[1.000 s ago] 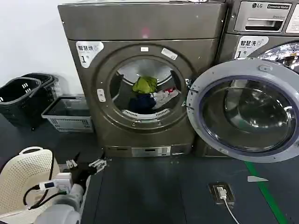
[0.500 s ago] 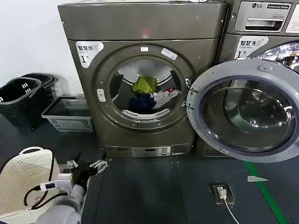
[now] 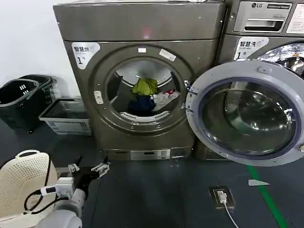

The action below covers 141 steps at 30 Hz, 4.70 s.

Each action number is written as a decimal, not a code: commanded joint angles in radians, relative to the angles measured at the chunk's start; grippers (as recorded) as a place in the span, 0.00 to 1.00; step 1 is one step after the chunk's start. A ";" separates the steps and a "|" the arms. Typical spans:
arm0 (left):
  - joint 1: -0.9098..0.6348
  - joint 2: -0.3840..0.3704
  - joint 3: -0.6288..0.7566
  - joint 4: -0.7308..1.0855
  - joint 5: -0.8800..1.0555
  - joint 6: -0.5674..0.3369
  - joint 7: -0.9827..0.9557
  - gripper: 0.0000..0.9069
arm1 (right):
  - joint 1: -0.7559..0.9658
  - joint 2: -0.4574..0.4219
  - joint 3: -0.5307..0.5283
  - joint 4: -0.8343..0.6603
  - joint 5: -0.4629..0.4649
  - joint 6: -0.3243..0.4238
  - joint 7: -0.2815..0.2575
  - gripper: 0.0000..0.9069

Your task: Grasp the clothes from the dryer.

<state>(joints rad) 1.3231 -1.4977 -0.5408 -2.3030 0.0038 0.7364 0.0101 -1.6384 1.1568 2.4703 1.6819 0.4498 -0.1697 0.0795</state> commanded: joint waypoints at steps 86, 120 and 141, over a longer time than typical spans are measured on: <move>-0.025 0.003 0.033 0.016 0.004 0.049 0.000 1.00 | 0.000 0.001 0.000 -0.034 0.022 0.061 0.023 1.00; -0.044 0.003 0.038 0.041 0.004 0.049 0.002 1.00 | -0.003 0.006 0.001 -0.036 0.025 0.061 0.024 1.00; -0.030 0.001 0.042 0.033 0.007 0.049 0.002 1.00 | -0.005 0.011 -0.004 -0.039 0.029 0.063 0.023 1.00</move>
<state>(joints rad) 1.2874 -1.4981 -0.5002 -2.2667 0.0110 0.7364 0.0117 -1.6438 1.1667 2.4666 1.6413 0.4781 -0.1068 0.1035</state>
